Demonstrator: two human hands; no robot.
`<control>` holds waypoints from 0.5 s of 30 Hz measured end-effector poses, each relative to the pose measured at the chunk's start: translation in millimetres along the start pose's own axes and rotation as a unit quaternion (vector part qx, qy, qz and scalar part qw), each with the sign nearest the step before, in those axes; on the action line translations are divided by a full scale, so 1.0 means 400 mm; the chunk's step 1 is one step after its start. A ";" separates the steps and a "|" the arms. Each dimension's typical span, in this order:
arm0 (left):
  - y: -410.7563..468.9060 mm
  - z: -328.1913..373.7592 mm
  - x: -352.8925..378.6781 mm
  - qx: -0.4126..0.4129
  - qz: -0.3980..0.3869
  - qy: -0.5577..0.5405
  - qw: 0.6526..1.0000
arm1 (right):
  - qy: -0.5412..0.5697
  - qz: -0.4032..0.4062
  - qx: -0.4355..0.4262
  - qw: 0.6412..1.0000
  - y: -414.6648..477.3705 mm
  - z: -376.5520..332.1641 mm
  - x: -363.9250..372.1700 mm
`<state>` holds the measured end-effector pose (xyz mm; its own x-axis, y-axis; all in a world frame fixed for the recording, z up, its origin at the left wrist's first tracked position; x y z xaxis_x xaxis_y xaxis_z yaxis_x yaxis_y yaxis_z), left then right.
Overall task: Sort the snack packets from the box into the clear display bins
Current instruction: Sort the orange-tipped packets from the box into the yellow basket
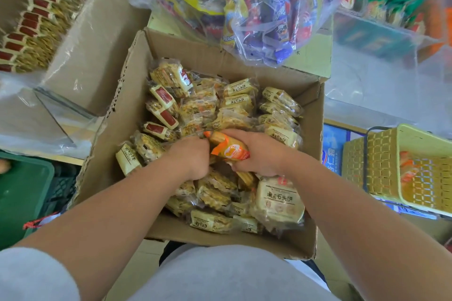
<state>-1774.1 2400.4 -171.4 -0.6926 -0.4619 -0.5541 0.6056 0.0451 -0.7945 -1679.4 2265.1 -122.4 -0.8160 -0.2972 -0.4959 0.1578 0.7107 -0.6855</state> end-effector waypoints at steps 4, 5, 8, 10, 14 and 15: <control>0.013 0.029 0.021 -0.013 -0.052 0.042 0.998 | 0.152 0.098 -0.040 0.983 -0.109 0.009 -0.025; 0.015 0.036 0.024 -0.018 -0.062 0.053 0.996 | 0.216 0.122 -0.051 0.967 -0.135 0.019 -0.026; 0.033 0.047 0.035 -0.011 -0.059 0.064 0.996 | 0.385 0.145 -0.062 0.909 -0.195 0.047 -0.010; 0.040 0.051 0.042 -0.011 -0.051 0.067 0.996 | 0.425 0.139 -0.062 0.893 -0.215 0.056 0.005; 0.045 0.079 0.062 0.016 -0.042 0.126 0.991 | 0.452 0.157 -0.051 0.876 -0.238 0.052 0.011; 0.046 0.089 0.065 0.030 -0.041 0.111 0.992 | 0.453 0.166 -0.050 0.874 -0.245 0.050 0.009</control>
<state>-1767.1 2357.9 -191.5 -0.8061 -0.2545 -0.5342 0.5609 -0.0409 -0.8269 -1686.8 2181.7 -67.8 -0.8476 0.5307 -0.0011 0.4563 0.7278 -0.5120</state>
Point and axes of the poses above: each hand's wrist, its own y-axis towards the middle knuckle, its own x-axis out of the palm, z = x × y, the point moved 4 cm from there along y, towards the middle knuckle, and after that the axes turned 11 degrees about -z, right-handed, at the moved point
